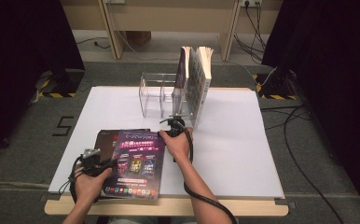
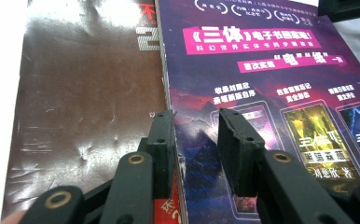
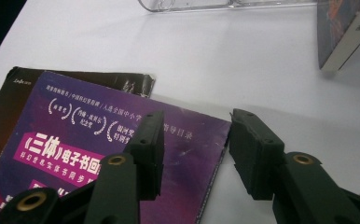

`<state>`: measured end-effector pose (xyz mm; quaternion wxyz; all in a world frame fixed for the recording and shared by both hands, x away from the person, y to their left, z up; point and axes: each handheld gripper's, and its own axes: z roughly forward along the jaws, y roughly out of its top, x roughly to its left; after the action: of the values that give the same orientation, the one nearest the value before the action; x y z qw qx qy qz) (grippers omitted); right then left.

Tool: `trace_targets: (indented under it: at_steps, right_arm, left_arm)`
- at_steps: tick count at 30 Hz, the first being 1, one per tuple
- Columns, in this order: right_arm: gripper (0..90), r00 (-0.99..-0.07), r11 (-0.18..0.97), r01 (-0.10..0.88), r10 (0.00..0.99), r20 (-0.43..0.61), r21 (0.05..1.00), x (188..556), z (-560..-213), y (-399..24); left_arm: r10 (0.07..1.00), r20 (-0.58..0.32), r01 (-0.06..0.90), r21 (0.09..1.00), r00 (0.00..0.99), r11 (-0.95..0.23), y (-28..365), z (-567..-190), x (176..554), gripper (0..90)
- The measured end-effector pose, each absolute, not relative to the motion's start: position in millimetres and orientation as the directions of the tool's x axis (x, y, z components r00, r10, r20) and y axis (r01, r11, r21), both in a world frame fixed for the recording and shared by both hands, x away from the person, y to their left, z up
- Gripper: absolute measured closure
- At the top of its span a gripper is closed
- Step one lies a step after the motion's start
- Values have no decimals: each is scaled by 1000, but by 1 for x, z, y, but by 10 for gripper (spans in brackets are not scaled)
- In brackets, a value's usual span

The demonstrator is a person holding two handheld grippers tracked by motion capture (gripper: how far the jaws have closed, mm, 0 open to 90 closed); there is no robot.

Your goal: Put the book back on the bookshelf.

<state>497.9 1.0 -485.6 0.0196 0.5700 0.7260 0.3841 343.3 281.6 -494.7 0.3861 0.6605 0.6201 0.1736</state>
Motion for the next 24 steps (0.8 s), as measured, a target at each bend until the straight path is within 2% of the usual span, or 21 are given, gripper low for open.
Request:
trace_targets:
  at_steps: [7,15,18,20,24]
  right_arm:
    - [547,-364,64,788,850,380,612,500,-487,6]
    - [549,-359,56,801,842,403,596,503,-486,4]
    - [580,-349,42,816,831,433,576,504,-487,1]
    - [580,-351,37,829,811,469,558,505,-487,-1]
    - [563,-367,59,830,806,465,554,506,-486,0]
  left_arm:
    - [953,-248,682,728,172,67,281,-495,343,670]
    - [955,-245,688,722,167,65,281,-494,343,671]
    - [954,-250,692,718,164,69,281,-494,344,672]
    - [955,-249,692,718,161,71,280,-494,344,672]
    - [954,-250,691,719,163,70,281,-494,344,672]
